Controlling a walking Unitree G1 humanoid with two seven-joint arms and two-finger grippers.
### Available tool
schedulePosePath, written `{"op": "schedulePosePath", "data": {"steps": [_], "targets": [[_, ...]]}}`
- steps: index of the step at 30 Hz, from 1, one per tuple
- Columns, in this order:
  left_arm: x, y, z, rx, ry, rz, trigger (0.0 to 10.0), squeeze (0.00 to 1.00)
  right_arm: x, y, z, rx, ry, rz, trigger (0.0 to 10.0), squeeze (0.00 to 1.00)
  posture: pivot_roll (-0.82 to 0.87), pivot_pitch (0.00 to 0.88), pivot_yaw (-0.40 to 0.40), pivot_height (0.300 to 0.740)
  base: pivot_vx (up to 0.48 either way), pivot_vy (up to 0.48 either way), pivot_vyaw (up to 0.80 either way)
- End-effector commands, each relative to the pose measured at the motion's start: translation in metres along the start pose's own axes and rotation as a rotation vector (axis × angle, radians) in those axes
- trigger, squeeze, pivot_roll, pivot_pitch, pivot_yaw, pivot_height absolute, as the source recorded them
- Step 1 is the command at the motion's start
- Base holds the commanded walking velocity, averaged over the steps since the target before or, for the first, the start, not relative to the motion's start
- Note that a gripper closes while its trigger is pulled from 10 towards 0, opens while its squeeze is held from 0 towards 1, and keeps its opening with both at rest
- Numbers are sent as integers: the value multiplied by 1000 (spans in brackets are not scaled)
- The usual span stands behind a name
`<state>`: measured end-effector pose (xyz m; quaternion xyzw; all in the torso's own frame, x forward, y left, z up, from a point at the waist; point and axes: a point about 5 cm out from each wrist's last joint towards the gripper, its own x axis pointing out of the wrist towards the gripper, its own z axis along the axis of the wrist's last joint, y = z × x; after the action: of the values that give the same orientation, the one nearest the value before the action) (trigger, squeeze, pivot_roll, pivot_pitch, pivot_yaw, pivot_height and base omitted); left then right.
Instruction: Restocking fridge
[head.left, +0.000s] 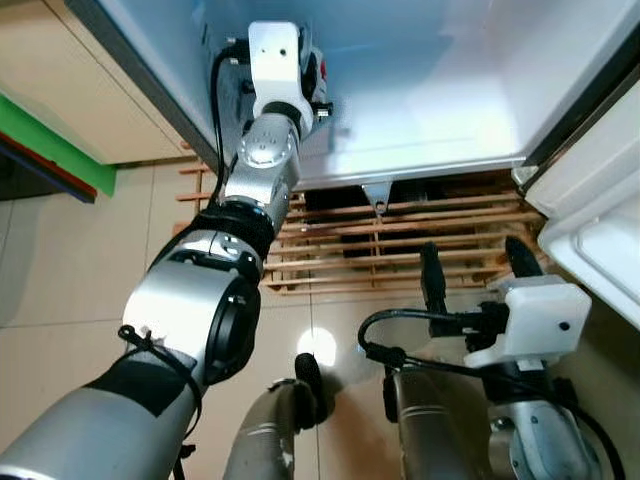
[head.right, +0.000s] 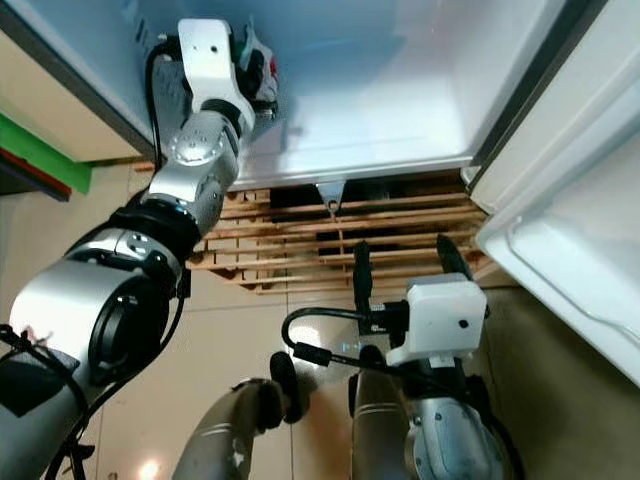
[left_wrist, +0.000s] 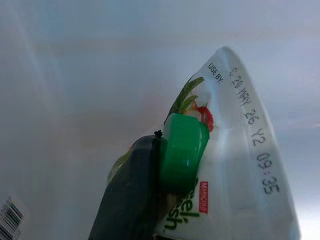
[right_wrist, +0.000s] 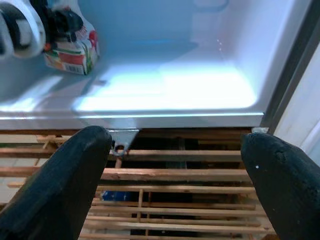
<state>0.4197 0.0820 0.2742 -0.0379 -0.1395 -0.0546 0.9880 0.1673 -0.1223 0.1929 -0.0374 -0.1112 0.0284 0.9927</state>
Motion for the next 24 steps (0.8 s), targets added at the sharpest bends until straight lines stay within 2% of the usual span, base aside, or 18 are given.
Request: {"op": "schedulePosePath", "data": {"steps": [1, 6, 14, 15, 16, 20, 22, 24], "targets": [[-7, 26, -23, -45, 115, 99, 10000, 0, -11, -3, 5, -22, 31, -8, 10000, 0, -424, 517, 144, 740, 0, 0, 0], [-7, 34, -25, -85, 133, 125, 10000, 0, -22, -10, 10, -50, 73, -23, 10000, 0, -487, 536, 117, 740, 0, 0, 0], [-8, 44, -27, -80, 155, 127, 10000, 0, -32, -15, 10, -80, 109, -38, 10000, 0, -526, 545, 87, 740, 0, 0, 0], [-8, 45, -27, -84, 155, 130, 10000, 655, -32, -15, 10, -81, 111, -35, 10000, 0, -528, 546, 85, 740, 0, 0, 0], [-8, 47, -27, -88, 156, 135, 10000, 1000, -32, -15, 9, -81, 113, -33, 10000, 0, -528, 546, 85, 740, 0, 0, 0], [-8, 50, -25, -88, 155, 142, 10000, 1000, -32, -14, 9, -80, 119, -31, 10000, 0, -532, 547, 82, 740, 0, 0, 0], [-7, 49, -22, -8, 148, 133, 10000, 1000, -34, -15, 8, -82, 127, -36, 10000, 0, -531, 545, 85, 740, 0, 0, 0], [-6, 49, -22, 17, 147, 133, 10000, 1000, -34, -15, 8, -83, 130, -38, 10000, 0, -531, 545, 85, 740, 0, 0, 0]]}}
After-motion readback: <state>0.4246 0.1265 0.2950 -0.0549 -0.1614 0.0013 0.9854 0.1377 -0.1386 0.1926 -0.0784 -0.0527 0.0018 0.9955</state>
